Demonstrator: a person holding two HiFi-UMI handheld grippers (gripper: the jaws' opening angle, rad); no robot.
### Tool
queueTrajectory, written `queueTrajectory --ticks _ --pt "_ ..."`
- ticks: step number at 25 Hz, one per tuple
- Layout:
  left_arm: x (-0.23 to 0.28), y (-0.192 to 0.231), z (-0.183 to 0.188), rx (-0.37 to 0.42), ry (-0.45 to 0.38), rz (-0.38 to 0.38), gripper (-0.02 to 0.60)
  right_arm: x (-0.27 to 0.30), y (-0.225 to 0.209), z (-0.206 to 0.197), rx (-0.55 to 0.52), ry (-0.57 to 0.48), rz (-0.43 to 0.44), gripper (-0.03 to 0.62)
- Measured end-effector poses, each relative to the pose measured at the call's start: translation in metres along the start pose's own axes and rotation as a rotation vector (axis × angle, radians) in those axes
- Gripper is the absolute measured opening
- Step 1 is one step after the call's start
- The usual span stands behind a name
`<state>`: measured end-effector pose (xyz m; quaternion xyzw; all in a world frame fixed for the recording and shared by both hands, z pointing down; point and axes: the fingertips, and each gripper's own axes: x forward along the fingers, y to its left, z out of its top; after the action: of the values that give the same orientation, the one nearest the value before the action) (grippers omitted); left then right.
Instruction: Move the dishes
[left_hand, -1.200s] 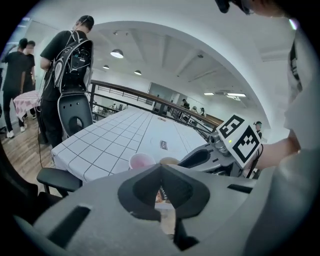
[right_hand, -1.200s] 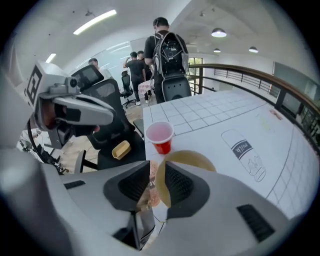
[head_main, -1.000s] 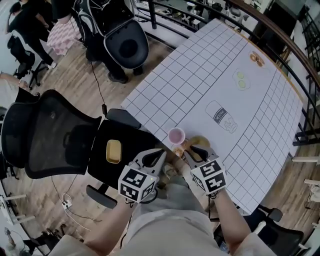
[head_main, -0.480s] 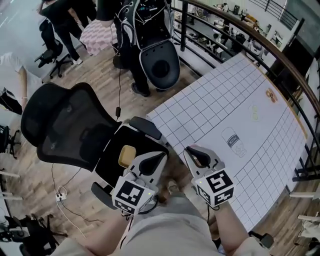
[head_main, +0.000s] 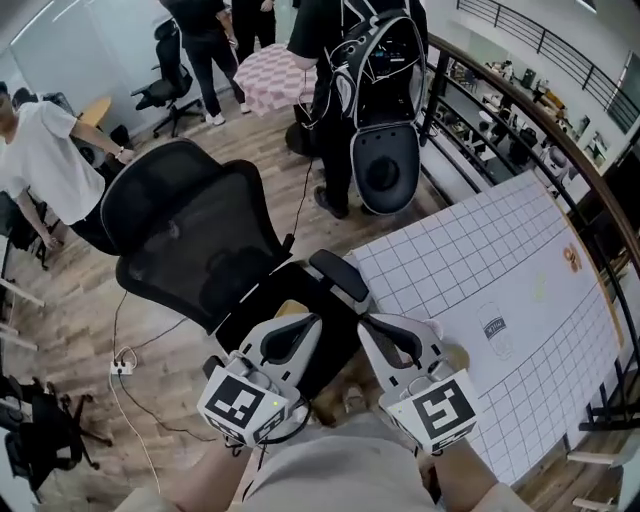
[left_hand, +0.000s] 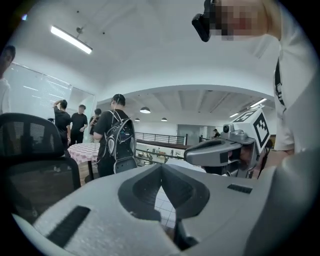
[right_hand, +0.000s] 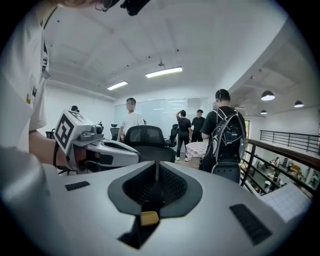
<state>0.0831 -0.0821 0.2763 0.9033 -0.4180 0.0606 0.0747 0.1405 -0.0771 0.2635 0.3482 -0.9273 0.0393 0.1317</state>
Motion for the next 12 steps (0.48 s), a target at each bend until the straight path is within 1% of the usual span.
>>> queueTrajectory --ticks 3,6,9,12 --pt "-0.033 0.02 0.012 -0.001 -0.041 0.069 0.014 0.014 0.031 0.02 -0.022 -0.025 0.073 0.032" --pt "-0.072 0.036 0.018 0.002 -0.069 0.123 0.014 0.029 0.065 0.033 -0.037 -0.04 0.128 0.031" --pt "-0.101 0.049 0.027 0.01 -0.094 0.177 0.014 0.041 0.086 0.044 -0.048 -0.054 0.18 0.031" --pt "-0.126 0.058 0.034 0.034 -0.112 0.226 0.014 0.049 0.102 0.054 -0.057 -0.081 0.226 0.029"
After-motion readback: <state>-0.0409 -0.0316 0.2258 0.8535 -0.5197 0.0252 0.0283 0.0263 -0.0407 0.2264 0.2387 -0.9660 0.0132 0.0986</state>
